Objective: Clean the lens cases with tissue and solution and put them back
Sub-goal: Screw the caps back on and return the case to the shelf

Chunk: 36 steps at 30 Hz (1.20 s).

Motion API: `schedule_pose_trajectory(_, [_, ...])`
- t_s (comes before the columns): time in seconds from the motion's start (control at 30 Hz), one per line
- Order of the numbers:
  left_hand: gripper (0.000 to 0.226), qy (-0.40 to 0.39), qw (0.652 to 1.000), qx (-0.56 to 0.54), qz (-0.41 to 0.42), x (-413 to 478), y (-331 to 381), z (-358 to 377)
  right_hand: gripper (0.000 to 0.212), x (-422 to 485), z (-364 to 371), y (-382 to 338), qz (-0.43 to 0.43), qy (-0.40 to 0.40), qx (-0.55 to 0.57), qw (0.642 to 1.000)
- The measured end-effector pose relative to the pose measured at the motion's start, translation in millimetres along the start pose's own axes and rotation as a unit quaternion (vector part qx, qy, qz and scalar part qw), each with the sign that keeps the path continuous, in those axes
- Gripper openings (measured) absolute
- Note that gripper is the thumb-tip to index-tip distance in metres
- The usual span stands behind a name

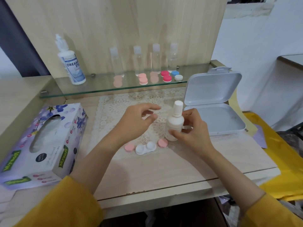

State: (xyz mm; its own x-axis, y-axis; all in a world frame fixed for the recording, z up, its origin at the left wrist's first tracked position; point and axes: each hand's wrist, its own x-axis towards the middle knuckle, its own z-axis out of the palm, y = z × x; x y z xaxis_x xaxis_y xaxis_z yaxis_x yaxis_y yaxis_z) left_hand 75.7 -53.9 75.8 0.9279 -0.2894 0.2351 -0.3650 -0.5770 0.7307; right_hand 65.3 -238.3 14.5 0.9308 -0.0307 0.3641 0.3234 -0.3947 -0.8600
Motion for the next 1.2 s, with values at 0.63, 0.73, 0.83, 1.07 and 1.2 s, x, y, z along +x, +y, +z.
schedule_pose_trajectory(0.63, [0.030, 0.100, 0.986, 0.131, -0.017, -59, -103, 5, 0.061, 43, 6, -5, 0.051, 0.045, -0.071, 0.995])
schedule_pose_trajectory(0.73, [0.043, 0.083, 0.993, 0.082, 0.031, -65, -99, 1, 0.068, 35, 2, -10, 0.034, 0.080, -0.103, 0.991])
schedule_pose_trajectory(0.83, [0.041, 0.057, 0.994, 0.076, 0.060, -71, -98, 2, 0.054, 19, 6, -15, -0.018, 0.101, -0.147, 0.984])
schedule_pose_trajectory(1.07, [0.035, 0.036, 0.989, 0.118, 0.080, -75, -97, 5, 0.039, -15, 27, -13, -0.092, -0.131, -0.144, 0.976])
schedule_pose_trajectory(1.2, [0.041, 0.019, 0.982, 0.168, 0.083, -75, -98, 4, 0.053, -20, 35, -9, -0.083, -0.168, -0.193, 0.963])
